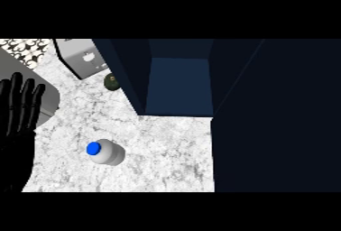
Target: Pick up the bottled water, place it into the cabinet and close the cabinet
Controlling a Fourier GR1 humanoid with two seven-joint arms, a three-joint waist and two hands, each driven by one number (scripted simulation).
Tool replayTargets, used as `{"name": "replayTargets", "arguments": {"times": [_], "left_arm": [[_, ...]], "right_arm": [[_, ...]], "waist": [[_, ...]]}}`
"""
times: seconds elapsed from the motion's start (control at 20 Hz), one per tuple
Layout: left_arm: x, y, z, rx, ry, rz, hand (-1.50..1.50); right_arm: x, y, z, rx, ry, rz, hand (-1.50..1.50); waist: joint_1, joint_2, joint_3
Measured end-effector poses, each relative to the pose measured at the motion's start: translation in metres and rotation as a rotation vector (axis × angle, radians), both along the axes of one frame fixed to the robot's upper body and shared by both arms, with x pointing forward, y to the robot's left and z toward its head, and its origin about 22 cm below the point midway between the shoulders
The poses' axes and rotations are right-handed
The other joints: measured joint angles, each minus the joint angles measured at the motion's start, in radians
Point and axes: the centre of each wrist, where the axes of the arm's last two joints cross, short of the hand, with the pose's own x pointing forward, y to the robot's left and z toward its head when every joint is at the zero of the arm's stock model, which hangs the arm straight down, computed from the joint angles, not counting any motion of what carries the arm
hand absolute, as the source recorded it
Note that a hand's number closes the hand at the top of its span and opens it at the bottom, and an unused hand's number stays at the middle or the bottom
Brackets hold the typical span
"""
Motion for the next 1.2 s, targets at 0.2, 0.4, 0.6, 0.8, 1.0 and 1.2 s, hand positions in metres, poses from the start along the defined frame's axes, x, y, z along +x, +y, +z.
{"name": "replayTargets", "arguments": {"times": [0.2, 0.4, 0.6, 0.8, 1.0, 1.2], "left_arm": [[-0.018, -0.01, 0.001, 0.007, -0.001, 0.067, -1.5], [-0.041, -0.02, 0.002, -0.096, 0.047, 0.117, -1.5], [-0.061, -0.035, 0.011, -0.245, 0.103, 0.122, -1.5], [-0.083, -0.053, 0.023, -0.322, 0.141, 0.12, -1.5], [-0.092, -0.068, 0.025, -0.376, 0.209, 0.093, -1.5], [-0.098, -0.081, 0.024, -0.415, 0.244, 0.076, -1.5]], "right_arm": [[-0.006, 0.01, 0.001, -0.024, -0.01, 0.007, -1.5], [-0.02, 0.015, 0.008, -0.015, -0.002, 0.097, -1.5], [-0.041, 0.021, 0.018, 0.006, 0.035, 0.207, -1.5], [-0.057, 0.025, 0.028, 0.013, 0.046, 0.25, -1.5], [-0.07, 0.031, 0.042, 0.024, 0.055, 0.269, -1.5], [-0.073, 0.038, 0.045, 0.026, 0.07, 0.285, -1.5]], "waist": [[-0.012, -0.016, 0.009], [-0.013, -0.026, 0.012], [-0.019, -0.029, 0.013], [-0.019, -0.028, 0.014], [-0.019, -0.029, 0.015], [-0.018, -0.029, 0.015]]}}
